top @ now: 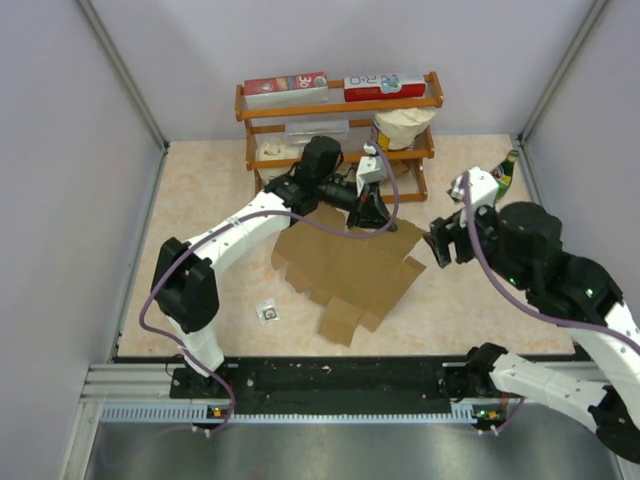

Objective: Fold the paper box

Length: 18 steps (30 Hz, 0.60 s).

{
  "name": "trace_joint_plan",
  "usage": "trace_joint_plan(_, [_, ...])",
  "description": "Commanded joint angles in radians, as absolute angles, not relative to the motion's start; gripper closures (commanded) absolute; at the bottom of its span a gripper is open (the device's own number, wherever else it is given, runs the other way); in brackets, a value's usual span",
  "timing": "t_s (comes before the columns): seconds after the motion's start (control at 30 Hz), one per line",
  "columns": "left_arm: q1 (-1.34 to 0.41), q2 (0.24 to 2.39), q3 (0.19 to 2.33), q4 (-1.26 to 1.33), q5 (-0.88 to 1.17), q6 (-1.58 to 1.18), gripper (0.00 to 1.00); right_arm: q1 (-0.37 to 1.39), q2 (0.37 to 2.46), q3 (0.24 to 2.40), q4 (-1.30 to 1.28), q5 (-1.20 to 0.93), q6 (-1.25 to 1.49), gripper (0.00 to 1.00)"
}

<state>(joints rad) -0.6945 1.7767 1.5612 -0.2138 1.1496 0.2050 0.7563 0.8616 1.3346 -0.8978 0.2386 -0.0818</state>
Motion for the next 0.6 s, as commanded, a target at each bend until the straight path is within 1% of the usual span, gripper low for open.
trace_joint_plan(0.0, [-0.628,1.763,1.536,0.038,1.092,-0.026,1.0,0.755,0.76,1.267,-0.772,0.27,0.029,0.3])
trace_joint_plan(0.1, [-0.607,1.756,1.499,0.124,1.065,-0.1,1.0,0.755,0.727,1.236,-0.762,0.256,0.077,0.3])
trace_joint_plan(0.37, [-0.607,1.732,1.453,0.101,0.93,-0.109,1.0,0.755,0.73,1.194,-0.752,0.284,0.184,0.31])
trace_joint_plan(0.57, [-0.606,1.721,1.417,0.086,0.844,-0.109,1.0,0.753,0.772,1.144,-0.716,0.351,0.236,0.31])
